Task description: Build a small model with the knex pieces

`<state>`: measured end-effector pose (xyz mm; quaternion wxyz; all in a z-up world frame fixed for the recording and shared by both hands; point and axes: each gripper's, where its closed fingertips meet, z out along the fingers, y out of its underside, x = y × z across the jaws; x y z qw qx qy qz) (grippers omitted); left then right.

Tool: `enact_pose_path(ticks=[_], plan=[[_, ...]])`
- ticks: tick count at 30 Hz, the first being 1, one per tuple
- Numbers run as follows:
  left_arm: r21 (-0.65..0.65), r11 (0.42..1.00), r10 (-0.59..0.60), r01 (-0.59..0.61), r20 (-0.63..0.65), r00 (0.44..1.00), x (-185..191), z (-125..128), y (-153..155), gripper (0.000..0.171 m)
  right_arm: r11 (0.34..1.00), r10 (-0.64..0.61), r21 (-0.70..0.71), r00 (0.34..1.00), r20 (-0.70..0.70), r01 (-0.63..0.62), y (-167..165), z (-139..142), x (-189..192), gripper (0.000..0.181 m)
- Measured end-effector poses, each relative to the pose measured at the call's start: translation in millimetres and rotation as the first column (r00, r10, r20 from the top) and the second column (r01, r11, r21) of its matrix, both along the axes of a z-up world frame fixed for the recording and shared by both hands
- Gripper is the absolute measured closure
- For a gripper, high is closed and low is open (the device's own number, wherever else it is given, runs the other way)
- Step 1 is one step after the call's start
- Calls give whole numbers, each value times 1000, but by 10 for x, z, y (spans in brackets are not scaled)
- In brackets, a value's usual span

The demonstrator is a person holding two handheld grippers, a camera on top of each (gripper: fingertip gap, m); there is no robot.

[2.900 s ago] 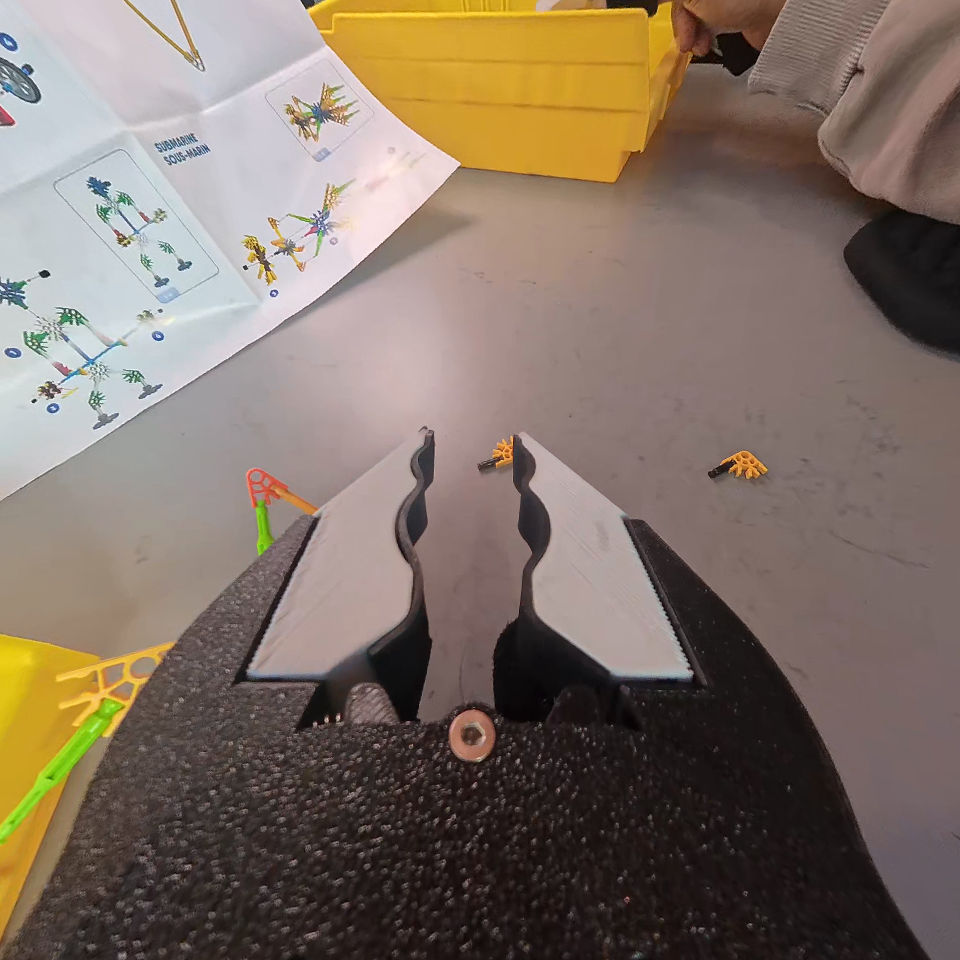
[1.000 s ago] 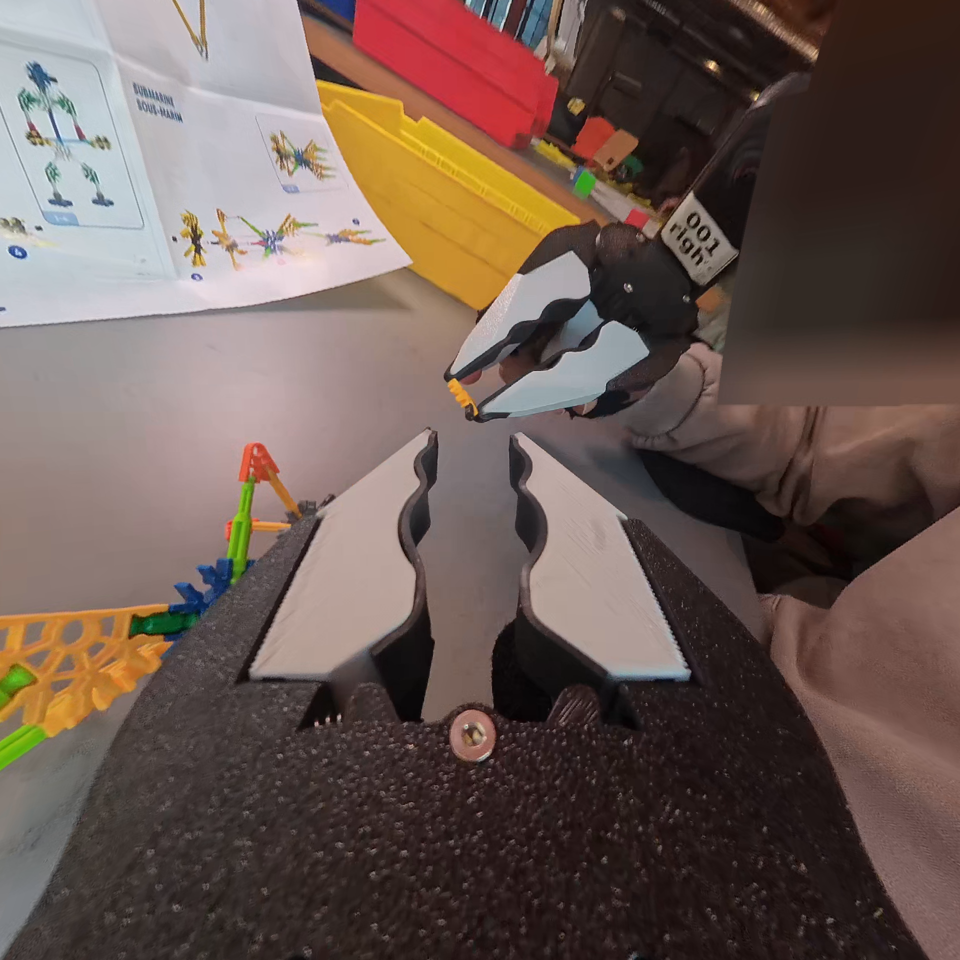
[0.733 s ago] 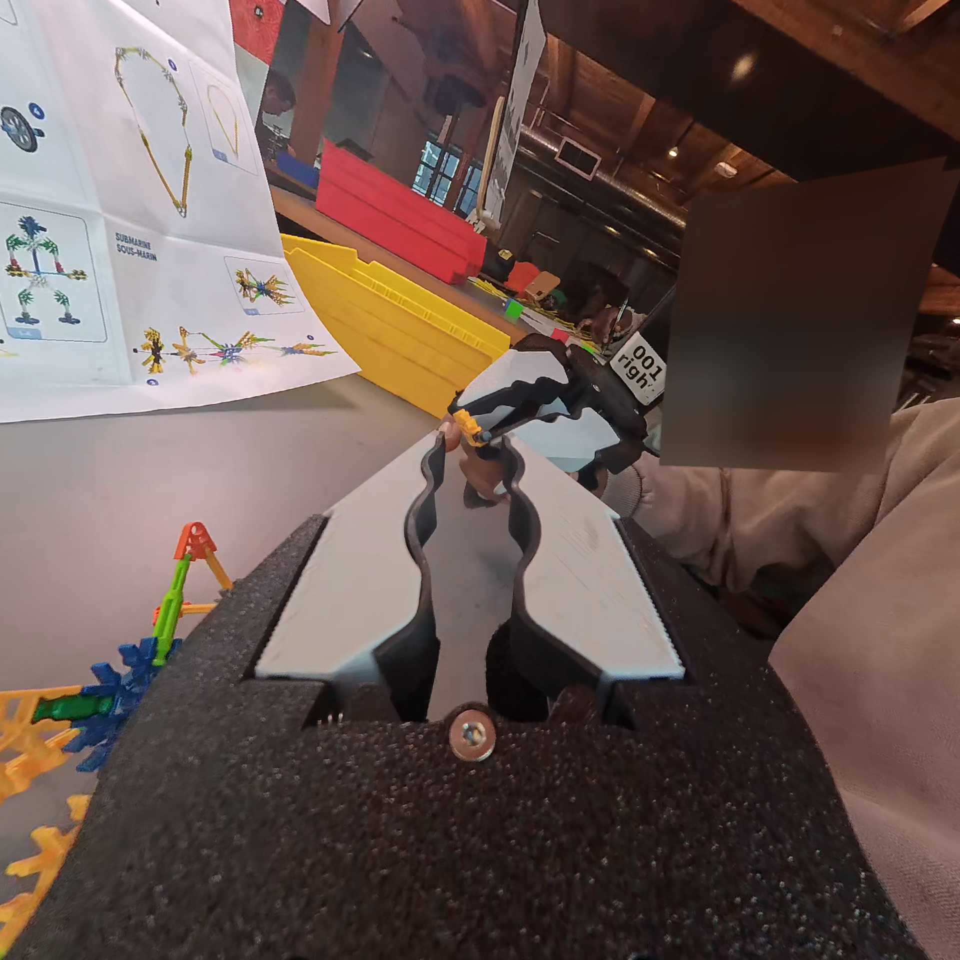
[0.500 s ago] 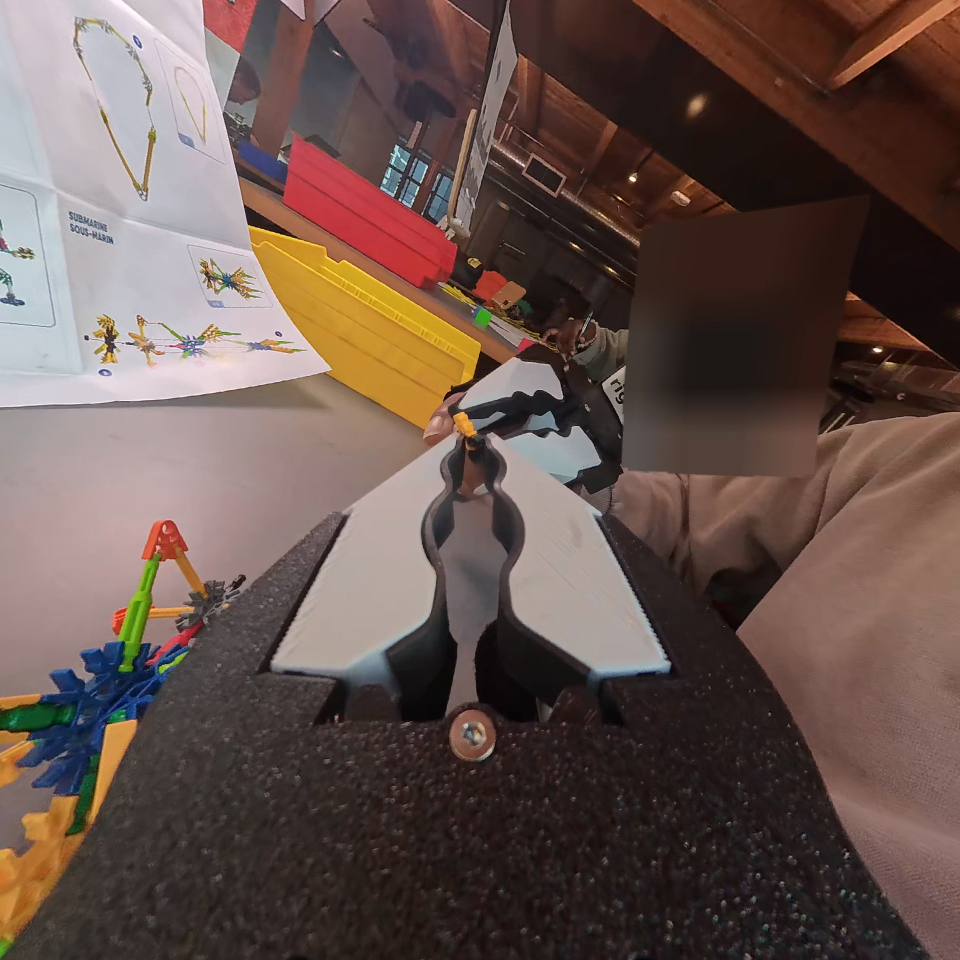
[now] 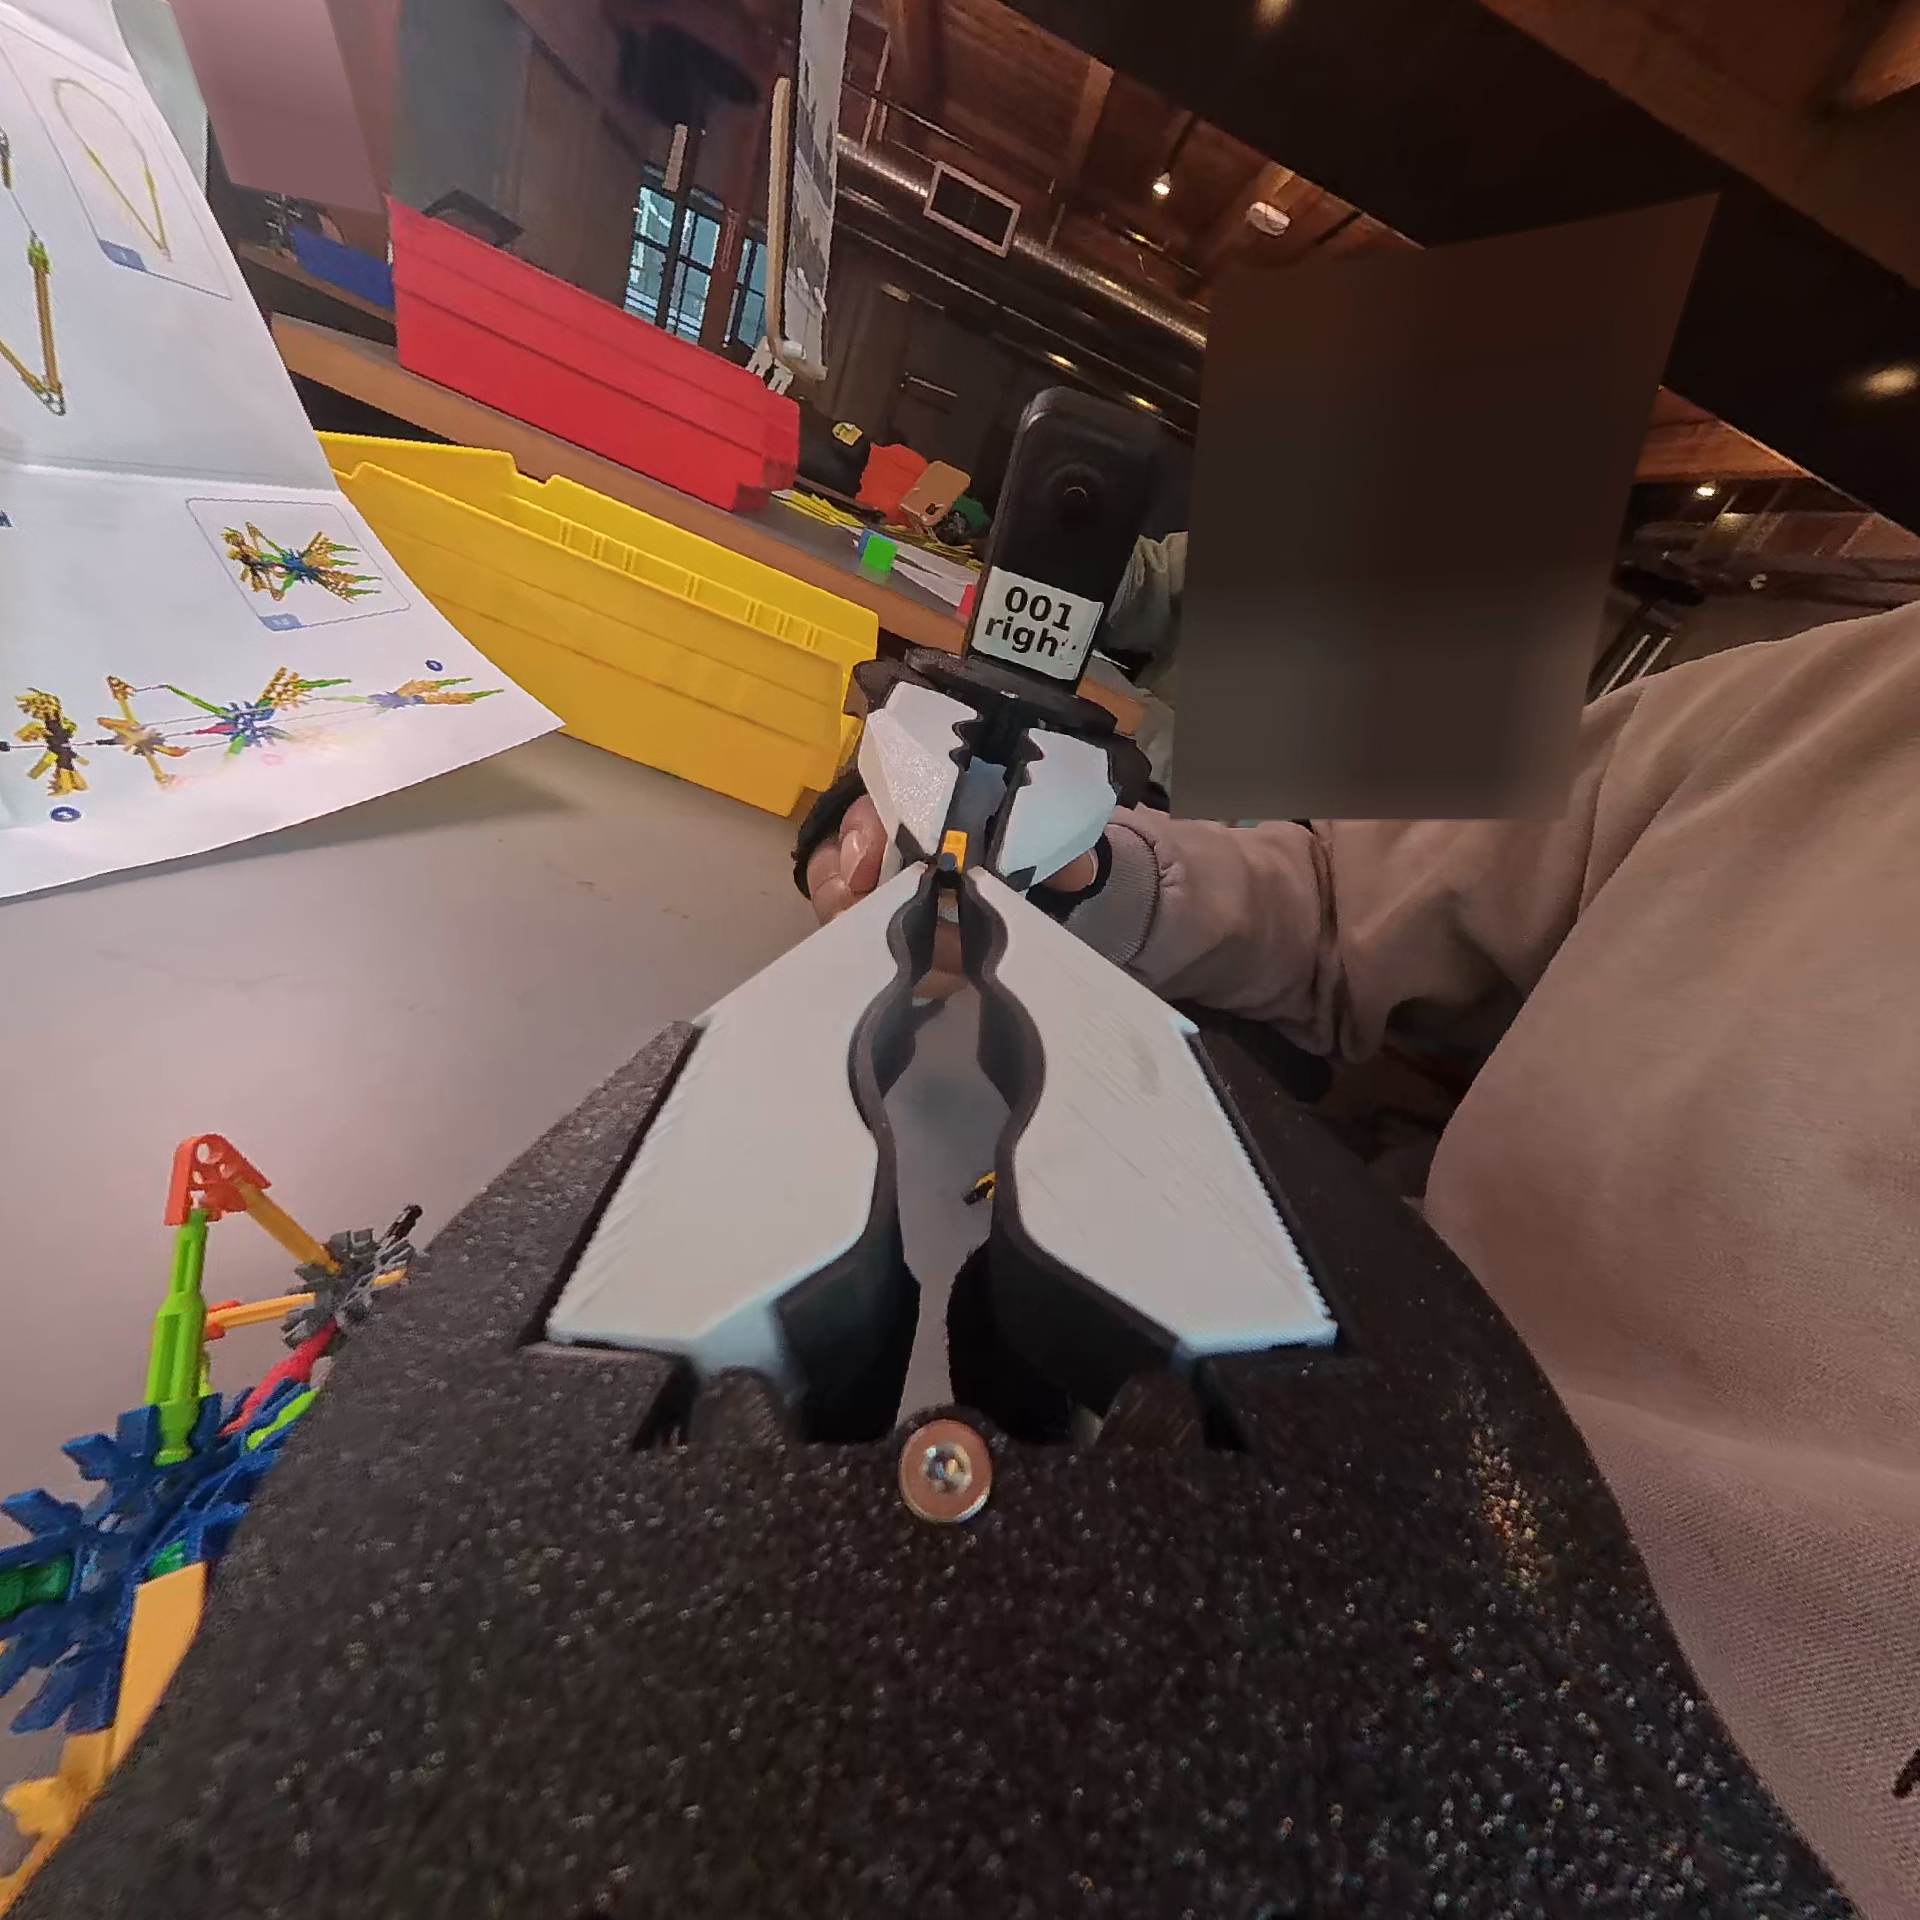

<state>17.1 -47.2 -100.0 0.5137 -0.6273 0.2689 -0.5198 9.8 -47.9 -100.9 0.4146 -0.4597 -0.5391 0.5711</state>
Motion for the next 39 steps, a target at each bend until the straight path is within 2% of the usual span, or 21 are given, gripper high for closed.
enact_pose_path(ticks=[4,7,10,18,21,23,28,39], plan=[[6,999,-46,46,13,999,45,18,-64,168,993,84,-78,996,-1,-84,-43,14,59,180],[21,998,-62,62,30,998,33,58,-93,166,991,112,-82,993,33,-109,-71,-33,72,180],[23,997,-72,72,-10,997,39,27,-107,166,986,131,-109,991,22,-128,-86,-6,91,180],[59,998,-11,15,-54,998,26,14,-60,169,989,101,-115,994,44,-95,-54,-35,64,180],[58,998,-12,15,-51,999,56,-4,-64,170,995,82,-57,992,91,-77,-97,-130,6,180],[60,998,-4,6,-33,999,54,31,-60,169,999,47,-20,997,66,-46,-75,-96,-2,181],[61,998,-11,13,-38,999,66,45,-83,169,994,98,-62,993,58,-95,-107,-65,18,180],[11,999,-30,30,-22,999,35,4,-56,169,993,97,-79,993,63,-92,-52,-75,51,180]])
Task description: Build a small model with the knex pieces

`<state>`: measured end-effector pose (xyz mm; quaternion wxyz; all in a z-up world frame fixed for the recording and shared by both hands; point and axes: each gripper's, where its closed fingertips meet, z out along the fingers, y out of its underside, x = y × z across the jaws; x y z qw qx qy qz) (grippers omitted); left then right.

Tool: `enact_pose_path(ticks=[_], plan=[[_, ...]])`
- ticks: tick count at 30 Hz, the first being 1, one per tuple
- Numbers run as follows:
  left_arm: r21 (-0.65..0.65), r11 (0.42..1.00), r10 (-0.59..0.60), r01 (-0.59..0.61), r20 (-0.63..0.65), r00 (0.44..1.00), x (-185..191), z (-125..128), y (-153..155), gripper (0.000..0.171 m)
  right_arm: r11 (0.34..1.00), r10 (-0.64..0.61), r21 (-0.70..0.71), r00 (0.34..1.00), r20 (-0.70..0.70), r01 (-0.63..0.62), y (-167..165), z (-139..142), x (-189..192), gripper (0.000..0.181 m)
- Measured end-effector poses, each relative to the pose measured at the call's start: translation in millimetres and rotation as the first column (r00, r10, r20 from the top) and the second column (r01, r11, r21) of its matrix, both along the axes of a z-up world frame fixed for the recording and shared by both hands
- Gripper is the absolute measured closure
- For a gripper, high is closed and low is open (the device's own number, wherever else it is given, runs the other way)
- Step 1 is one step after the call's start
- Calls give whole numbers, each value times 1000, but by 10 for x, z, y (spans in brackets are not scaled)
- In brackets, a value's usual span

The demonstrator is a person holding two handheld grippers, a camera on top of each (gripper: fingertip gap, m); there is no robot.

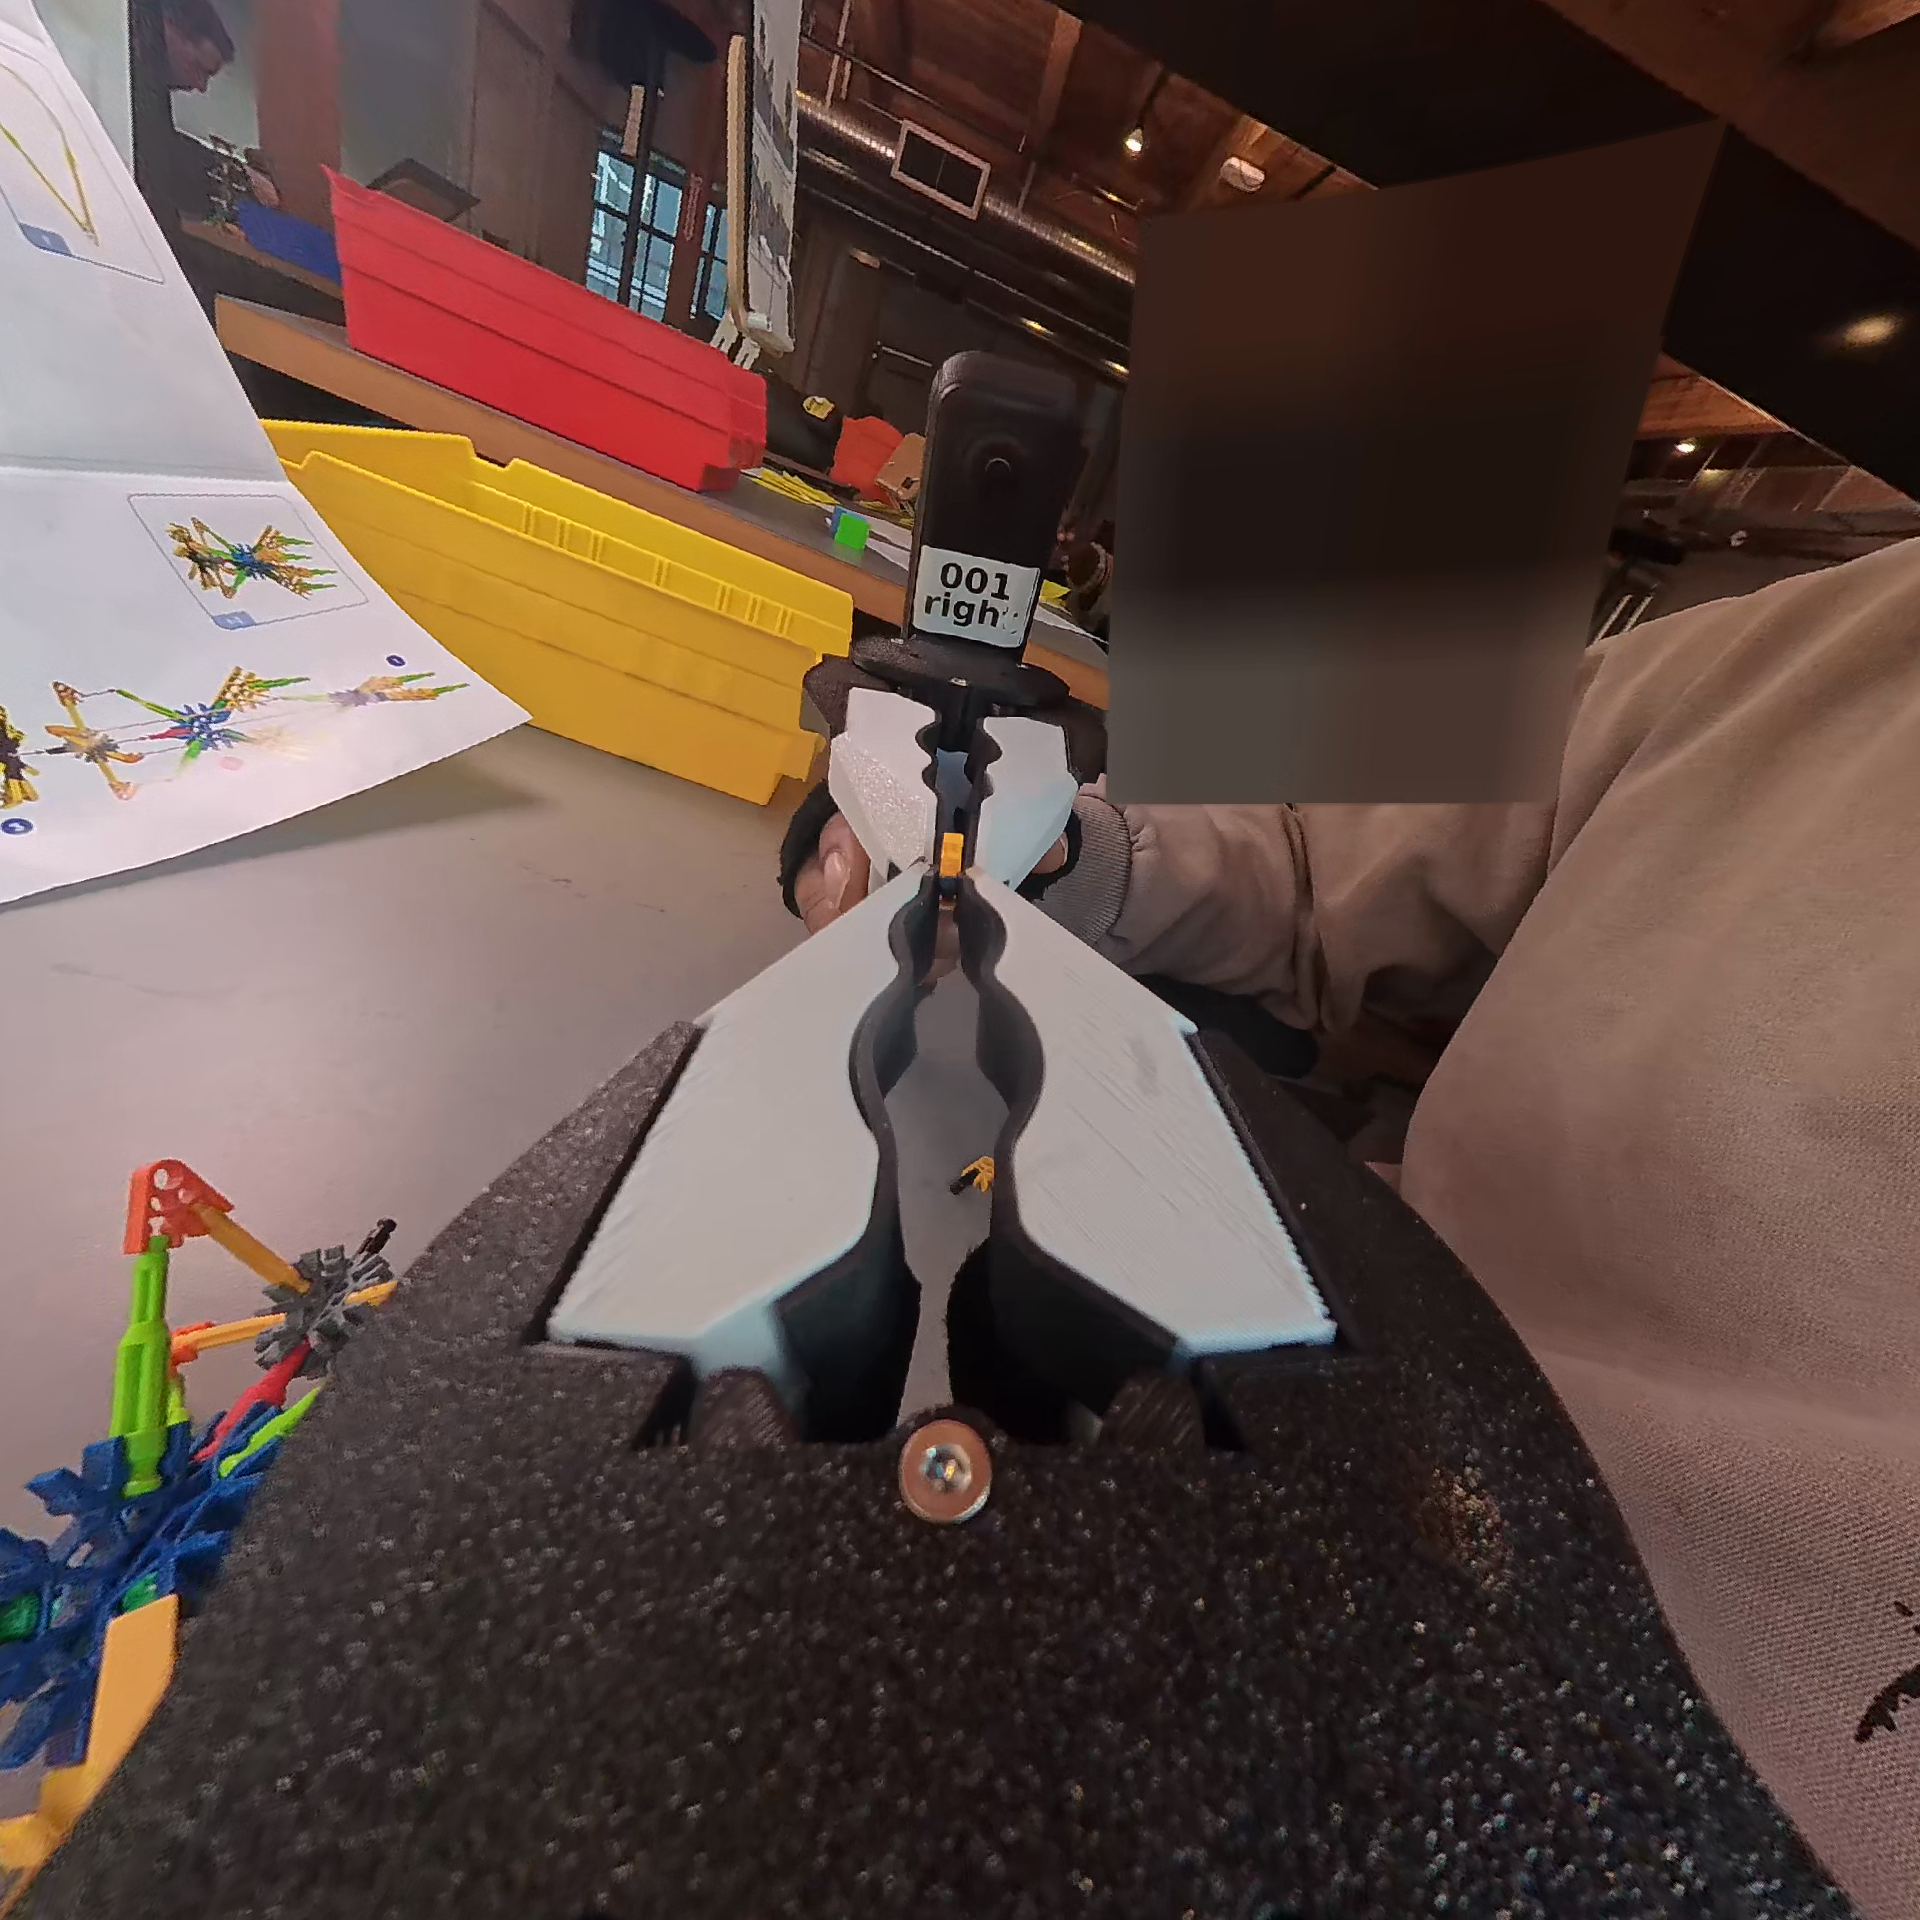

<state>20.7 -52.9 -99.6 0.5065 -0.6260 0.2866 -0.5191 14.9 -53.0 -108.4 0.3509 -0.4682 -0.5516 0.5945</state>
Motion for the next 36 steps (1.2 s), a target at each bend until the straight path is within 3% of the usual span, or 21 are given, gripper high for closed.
enact_pose_path(ticks=[11,16,18,21,25,26,30,32,36], plan=[[-57,998,6,-7,-17,1000,-17,-99,57,169,997,-1,-73,999,35,4,68,-59,-2,180],[-66,984,154,-164,-137,979,-95,-266,240,169,990,-108,-76,986,124,118,239,-203,-67,180],[24,961,270,-274,-267,925,-156,-373,338,169,977,-209,-13,962,178,214,341,-315,-123,180],[203,896,443,-394,-426,789,-252,-462,457,169,935,-348,11,911,223,354,461,-414,-213,179],[539,750,658,-383,-552,512,-315,-446,559,170,879,-476,92,849,227,468,576,-424,-274,181],[576,729,681,-369,-557,476,-321,-434,578,170,867,-499,103,838,220,488,597,-410,-281,181],[582,720,691,-378,-545,475,-319,-414,634,169,841,-540,93,816,206,533,680,-390,-315,181],[500,782,614,-373,-516,598,-99,-386,541,170,787,-617,138,762,197,601,915,-405,-265,181],[378,833,549,-403,-479,685,-148,-367,569,169,779,-627,147,766,142,610,1090,-265,-125,181]])
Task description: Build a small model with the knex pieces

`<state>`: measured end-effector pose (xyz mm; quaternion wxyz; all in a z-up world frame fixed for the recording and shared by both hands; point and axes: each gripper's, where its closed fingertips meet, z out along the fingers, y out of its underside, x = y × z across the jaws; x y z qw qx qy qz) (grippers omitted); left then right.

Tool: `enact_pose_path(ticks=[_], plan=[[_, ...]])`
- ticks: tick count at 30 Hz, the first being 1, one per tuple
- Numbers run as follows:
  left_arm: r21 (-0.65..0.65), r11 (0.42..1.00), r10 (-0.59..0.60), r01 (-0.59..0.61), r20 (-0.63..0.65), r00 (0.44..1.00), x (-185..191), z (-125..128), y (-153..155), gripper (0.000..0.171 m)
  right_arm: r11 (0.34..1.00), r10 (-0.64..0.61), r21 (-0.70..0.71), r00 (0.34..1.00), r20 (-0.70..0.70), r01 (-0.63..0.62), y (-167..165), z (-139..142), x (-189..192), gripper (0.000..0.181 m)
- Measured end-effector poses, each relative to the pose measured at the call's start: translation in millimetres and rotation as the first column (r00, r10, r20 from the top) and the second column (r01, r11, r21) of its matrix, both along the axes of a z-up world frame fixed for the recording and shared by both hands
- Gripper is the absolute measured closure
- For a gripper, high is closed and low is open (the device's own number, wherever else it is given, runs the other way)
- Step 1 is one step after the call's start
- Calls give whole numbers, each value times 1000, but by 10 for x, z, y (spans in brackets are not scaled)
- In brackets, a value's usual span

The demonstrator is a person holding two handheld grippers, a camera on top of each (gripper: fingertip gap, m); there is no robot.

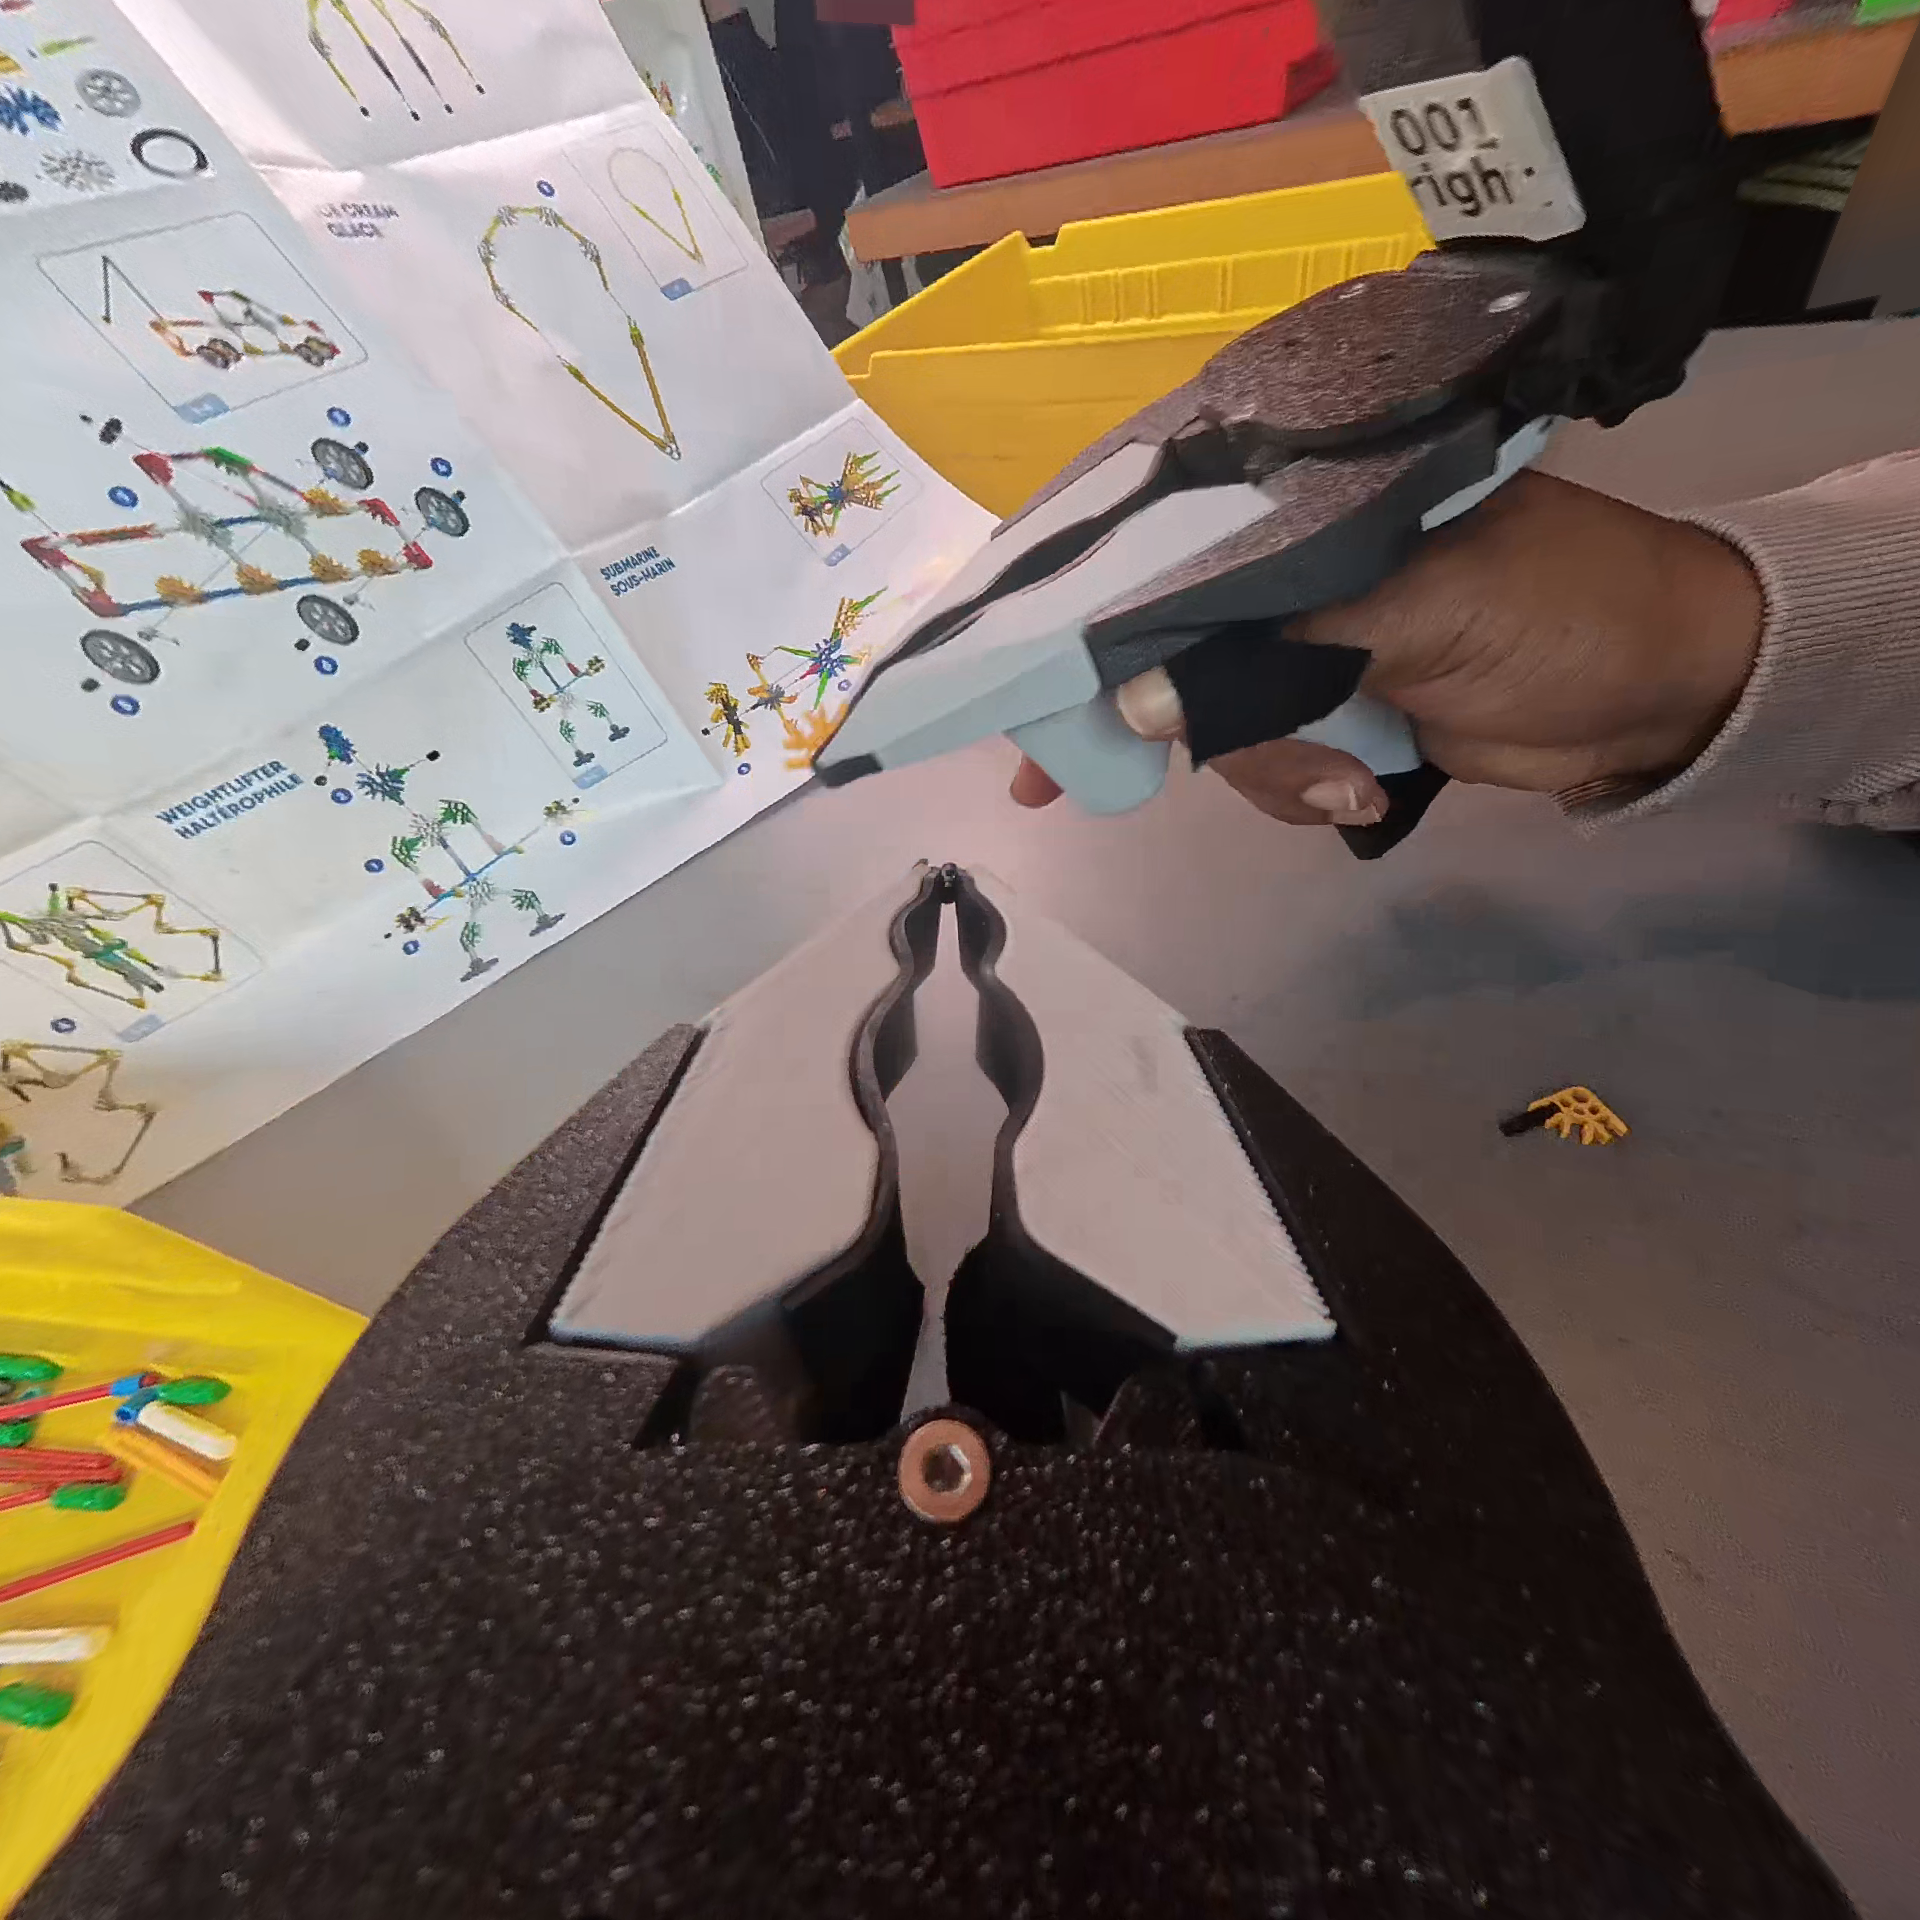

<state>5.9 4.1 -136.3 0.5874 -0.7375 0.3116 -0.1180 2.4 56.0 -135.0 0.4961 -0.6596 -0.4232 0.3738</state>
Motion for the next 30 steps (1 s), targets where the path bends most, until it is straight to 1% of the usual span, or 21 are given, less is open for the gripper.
enact_pose_path(ticks=[2,4,5,7,8,10,12,13,16,18,19,20,21,22,23,24,26,27,28,29,30], plan=[[-72,997,-9,16,100,995,-125,-57,20,169,999,19,33,1000,-17,-18,-11,71,66,180],[-97,992,-55,80,234,971,-184,-25,-35,169,997,24,75,999,-25,-22,39,137,170,180],[-95,990,-72,103,288,955,-211,13,-62,169,993,8,119,999,-43,-3,98,233,253,180],[-86,989,-82,120,352,933,-265,80,-74,169,959,-113,259,993,-30,117,374,484,546,180],[-78,990,-79,116,368,927,-291,109,-63,169,921,-204,335,979,-19,198,560,634,762,180],[-70,990,-88,125,389,917,-303,144,-66,169,831,-393,435,919,19,347,953,855,1291,179],[-71,988,-102,140,391,915,-278,137,-82,169,744,-563,461,826,43,483,1314,927,1908,180],[-72,987,-108,146,383,917,-260,123,-89,169,711,-633,447,771,69,543,1470,876,2221,180],[-67,984,-132,165,351,927,-187,79,-111,169,684,-729,313,637,250,659,1759,385,2948,176],[-65,981,-149,181,338,929,-138,53,-131,169,669,-742,253,604,290,699,1827,130,3189,166],[-65,978,-163,196,341,926,-110,49,-148,169,659,-750,242,596,288,712,1847,71,3256,159],[-63,976,-177,211,348,921,-87,55,-166,169,650,-759,249,595,265,718,1853,90,3287,156],[-60,973,-189,225,357,915,-69,68,-183,169,646,-764,271,607,219,714,1835,194,3264,154],[-56,970,-201,237,368,908,-56,83,-196,169,654,-752,299,639,160,694,1783,361,3169,153],[-51,967,-211,249,383,899,-46,102,-207,169,679,-716,323,693,90,659,1687,559,2996,153],[-51,962,-225,268,407,885,-34,122,-222,169,725,-643,337,766,20,600,1538,754,2742,153],[-64,946,-249,317,483,839,-7,166,-255,169,848,-385,369,921,-65,381,1068,1009,2060,152],[-76,940,-246,332,523,816,-6,182,-258,169,889,-223,397,973,-61,229,763,1036,1698,152],[-85,936,-239,341,556,796,-9,200,-259,169,898,-66,435,997,-27,71,439,1001,1362,153],[-90,929,-243,360,587,772,-2,224,-275,169,877,80,473,996,34,-86,110,906,1064,153],[-92,917,-251,387,620,743,13,253,-301,169,836,188,505,977,101,-213,-180,782,822,155]])
